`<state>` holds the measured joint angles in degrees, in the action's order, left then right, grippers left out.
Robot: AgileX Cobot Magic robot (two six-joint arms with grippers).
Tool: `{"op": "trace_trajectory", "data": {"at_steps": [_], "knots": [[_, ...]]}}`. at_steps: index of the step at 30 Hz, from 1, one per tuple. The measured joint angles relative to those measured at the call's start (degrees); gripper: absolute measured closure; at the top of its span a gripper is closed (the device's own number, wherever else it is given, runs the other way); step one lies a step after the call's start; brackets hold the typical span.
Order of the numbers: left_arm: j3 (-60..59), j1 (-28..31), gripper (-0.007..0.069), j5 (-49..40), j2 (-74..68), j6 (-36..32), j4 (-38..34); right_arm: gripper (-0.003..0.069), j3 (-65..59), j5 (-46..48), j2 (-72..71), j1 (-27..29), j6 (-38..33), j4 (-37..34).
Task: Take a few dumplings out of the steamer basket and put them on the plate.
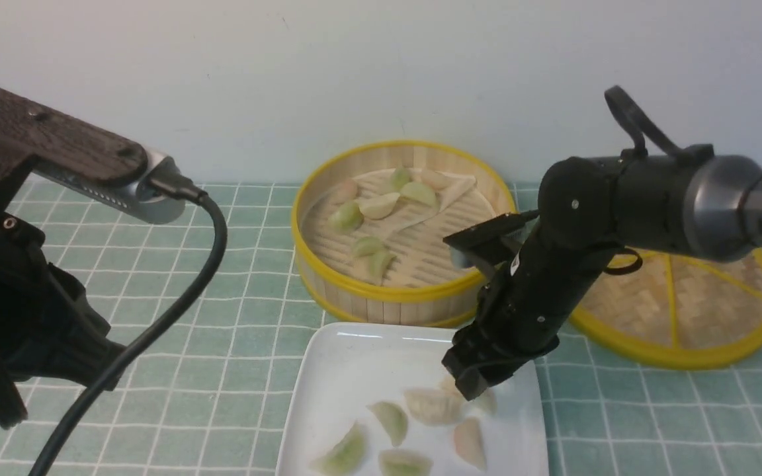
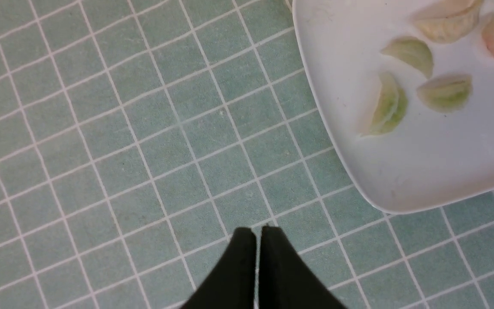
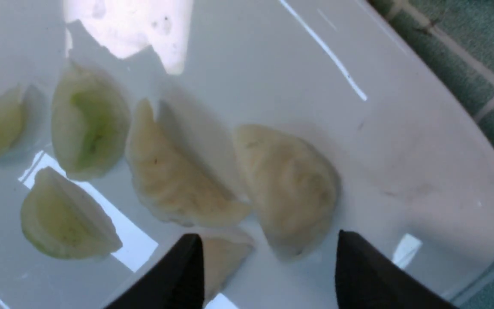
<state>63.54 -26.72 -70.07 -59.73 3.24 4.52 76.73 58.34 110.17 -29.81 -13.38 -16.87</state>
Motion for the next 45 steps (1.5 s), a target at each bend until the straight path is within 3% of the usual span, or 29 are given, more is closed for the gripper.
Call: {"op": "trace_trajectory", "data": {"at_steps": [4,9,11,13,20,25,32,38,45], "knots": [[0.0,0.0,0.0631,0.1,0.0,0.0,0.0,0.0272,3.4,5.7,-2.0,0.0,2.4,1.2],[0.0,0.0,0.0631,1.8,0.0,0.0,0.0,0.0551,5.5,9.1,-16.0,0.0,5.7,6.2],[0.0,0.0,0.0631,2.9,0.0,0.0,-0.3,0.0635,5.2,9.2,-24.8,0.0,8.8,9.6],[0.0,0.0,0.0631,4.2,0.0,0.0,-0.8,0.0659,4.2,8.5,-32.3,0.0,11.2,11.3],[0.0,0.0,0.0631,11.7,0.0,-1.3,-5.1,0.0672,-8.7,-2.3,-60.3,0.0,13.4,12.6],[0.0,0.0,0.0631,16.8,0.0,-4.0,-8.9,0.0672,-29.4,-18.6,-84.9,0.0,14.4,14.1],[0.0,0.0,0.0631,20.0,0.0,-5.7,-9.6,0.0672,-49.8,-29.6,-106.7,0.0,23.3,19.3],[-2.1,0.0,0.0631,23.2,2.0,-6.5,-10.0,0.0672,-55.6,-31.7,-110.9,0.0,33.7,28.7],[-17.1,0.0,0.0631,35.8,16.1,-6.5,-11.2,0.0672,-55.8,-33.2,-110.9,0.0,36.6,31.3]]}}
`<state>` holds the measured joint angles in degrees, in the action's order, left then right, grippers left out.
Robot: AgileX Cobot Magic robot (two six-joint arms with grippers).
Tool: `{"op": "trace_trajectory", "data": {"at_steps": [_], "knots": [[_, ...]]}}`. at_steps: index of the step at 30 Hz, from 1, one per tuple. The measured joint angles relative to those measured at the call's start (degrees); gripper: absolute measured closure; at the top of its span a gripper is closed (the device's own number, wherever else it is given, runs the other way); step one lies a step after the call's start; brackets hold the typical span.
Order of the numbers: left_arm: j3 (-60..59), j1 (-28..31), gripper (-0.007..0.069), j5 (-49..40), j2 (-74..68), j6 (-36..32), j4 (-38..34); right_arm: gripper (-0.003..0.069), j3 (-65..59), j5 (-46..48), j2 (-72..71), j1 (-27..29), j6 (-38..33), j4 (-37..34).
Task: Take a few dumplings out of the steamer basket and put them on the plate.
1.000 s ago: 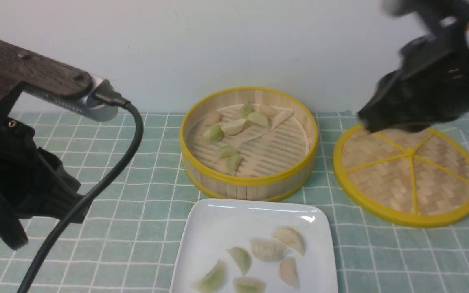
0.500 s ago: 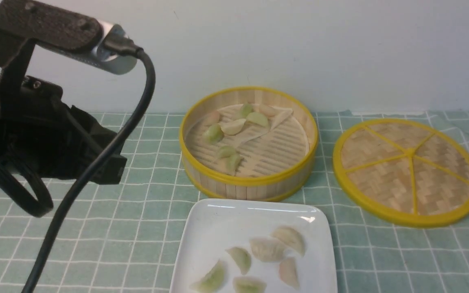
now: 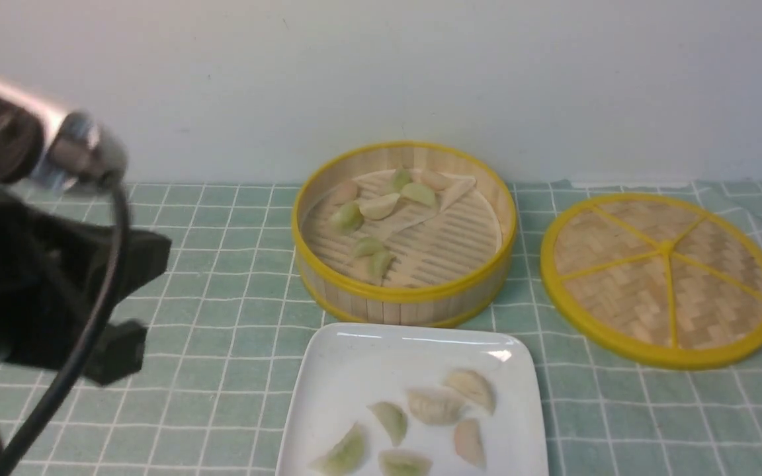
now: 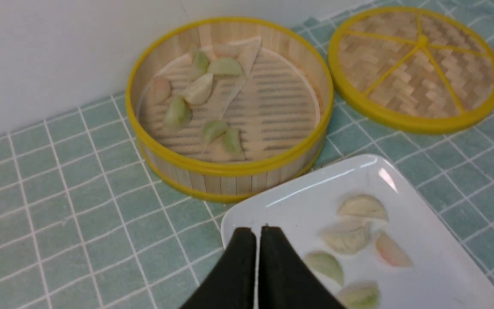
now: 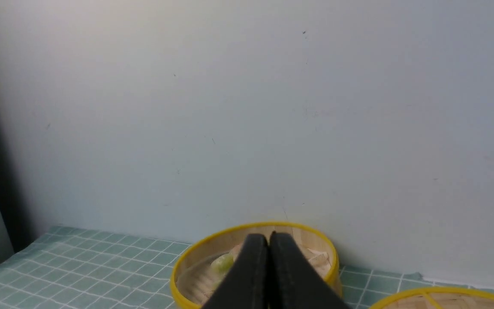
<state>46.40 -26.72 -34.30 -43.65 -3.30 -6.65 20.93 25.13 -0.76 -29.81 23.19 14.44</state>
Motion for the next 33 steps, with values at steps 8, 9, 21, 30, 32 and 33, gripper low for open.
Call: {"op": "trace_trajectory", "data": {"at_steps": [8,9,21,30,32,33], "knots": [[-17.5,0.0,0.0631,7.7,17.9,0.9,-0.5,0.0672,-0.1,-0.1,0.0,0.0,0.2,0.3],[-18.5,0.0,0.0631,7.6,18.9,0.9,-0.5,0.0672,-0.1,-0.1,0.0,0.0,0.2,0.3],[-23.6,0.0,0.0631,6.3,22.0,0.9,0.8,0.0672,-0.1,-0.1,0.0,0.0,0.2,0.4],[-34.2,10.6,0.0631,12.8,35.4,0.8,3.2,0.0672,-0.1,0.0,0.0,0.0,0.2,0.7],[-39.3,15.7,0.0631,14.3,40.0,0.2,3.0,0.0672,-0.1,0.0,0.0,0.0,0.2,0.7],[-39.7,15.7,0.0631,14.5,40.0,0.2,3.0,0.0672,-0.1,0.0,0.0,0.0,0.2,0.7]]}}
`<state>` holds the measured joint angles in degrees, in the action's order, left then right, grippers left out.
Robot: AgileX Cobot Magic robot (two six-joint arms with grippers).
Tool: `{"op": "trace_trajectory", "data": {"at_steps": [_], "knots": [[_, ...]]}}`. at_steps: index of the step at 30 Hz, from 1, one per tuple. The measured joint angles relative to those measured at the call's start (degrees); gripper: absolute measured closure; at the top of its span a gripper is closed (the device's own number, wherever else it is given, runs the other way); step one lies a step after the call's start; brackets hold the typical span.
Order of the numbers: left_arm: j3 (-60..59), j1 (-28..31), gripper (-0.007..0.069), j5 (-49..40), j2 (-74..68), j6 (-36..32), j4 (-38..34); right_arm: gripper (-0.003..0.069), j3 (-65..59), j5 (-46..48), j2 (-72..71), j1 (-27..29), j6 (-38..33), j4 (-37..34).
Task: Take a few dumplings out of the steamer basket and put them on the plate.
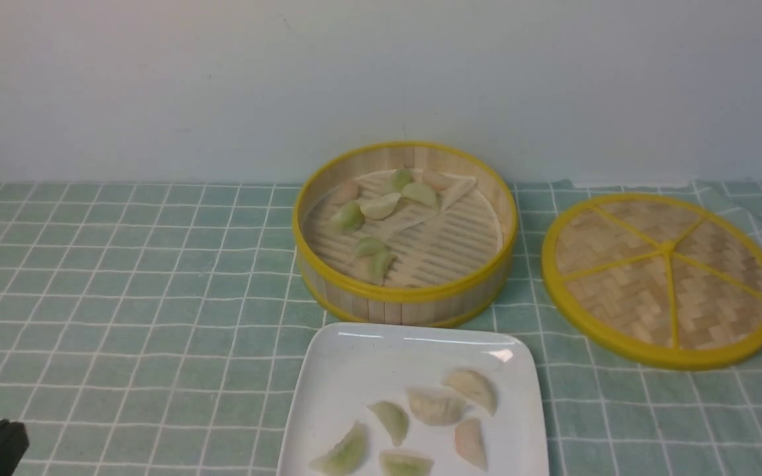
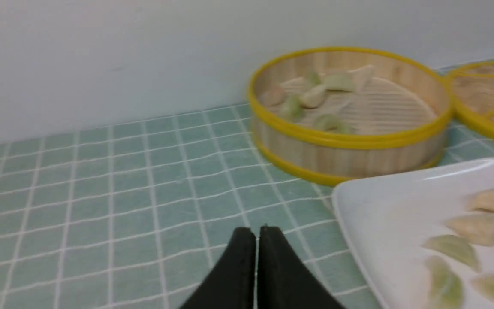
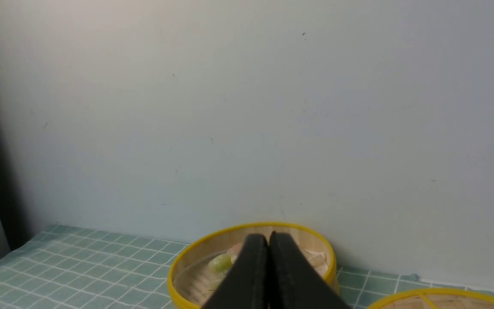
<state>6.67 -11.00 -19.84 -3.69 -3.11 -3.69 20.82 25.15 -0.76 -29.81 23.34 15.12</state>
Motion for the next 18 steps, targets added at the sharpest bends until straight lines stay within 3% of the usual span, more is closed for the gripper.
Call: {"op": "trace_trajectory", "data": {"at_steps": [4,18], "knots": [[-7.5,5.7,0.0631,0.9,4.2,-0.2,0.3,0.0672,0.0,0.1,0.0,0.0,0.0,0.0],[-8.3,5.9,0.0631,-1.5,4.3,-0.3,1.3,0.0672,0.0,0.3,0.0,0.0,0.0,0.0]]}}
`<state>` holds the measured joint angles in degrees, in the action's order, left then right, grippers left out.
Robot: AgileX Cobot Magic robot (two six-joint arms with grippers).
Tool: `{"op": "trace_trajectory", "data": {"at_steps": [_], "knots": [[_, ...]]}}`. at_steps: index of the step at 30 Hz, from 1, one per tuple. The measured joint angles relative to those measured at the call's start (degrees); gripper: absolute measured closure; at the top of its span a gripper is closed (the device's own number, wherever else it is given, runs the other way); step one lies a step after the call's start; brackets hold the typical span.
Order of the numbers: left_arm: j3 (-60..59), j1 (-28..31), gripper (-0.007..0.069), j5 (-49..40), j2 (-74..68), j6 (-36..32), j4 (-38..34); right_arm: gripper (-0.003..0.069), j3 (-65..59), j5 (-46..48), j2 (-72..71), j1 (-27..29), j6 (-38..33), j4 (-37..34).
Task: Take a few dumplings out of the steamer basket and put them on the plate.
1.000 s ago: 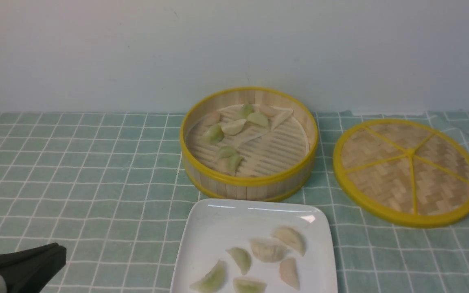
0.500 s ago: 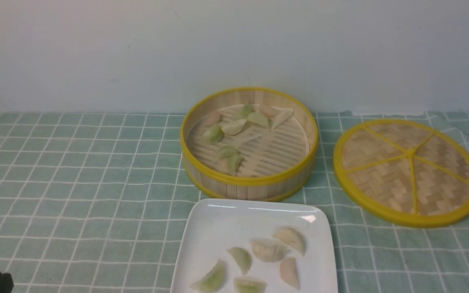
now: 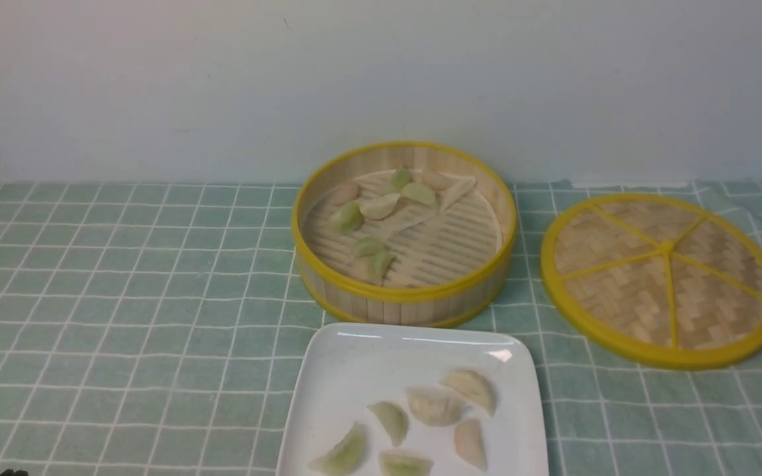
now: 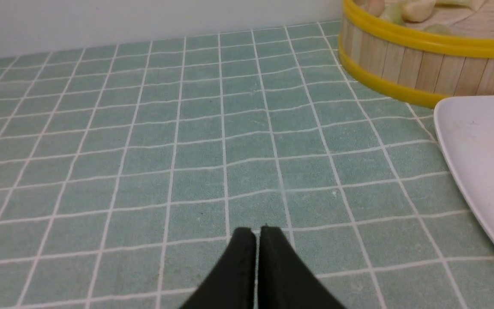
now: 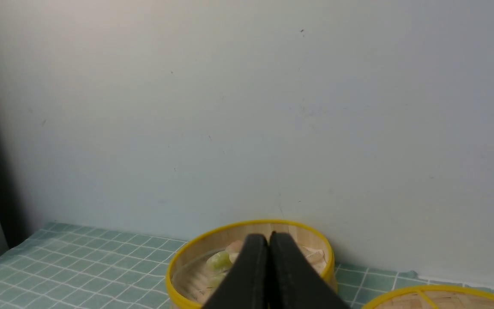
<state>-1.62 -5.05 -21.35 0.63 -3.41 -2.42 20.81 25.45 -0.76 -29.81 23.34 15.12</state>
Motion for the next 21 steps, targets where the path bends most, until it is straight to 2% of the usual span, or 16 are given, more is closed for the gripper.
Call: {"op": "trace_trajectory", "data": {"at_steps": [18,21], "knots": [[0.0,0.0,0.0631,0.0,0.0,0.0,0.0,0.0672,0.0,0.0,0.0,0.0,0.0,0.0],[0.0,0.0,0.0631,0.0,0.0,0.0,0.0,0.0672,0.0,0.0,0.0,0.0,-1.4,-2.4]]}}
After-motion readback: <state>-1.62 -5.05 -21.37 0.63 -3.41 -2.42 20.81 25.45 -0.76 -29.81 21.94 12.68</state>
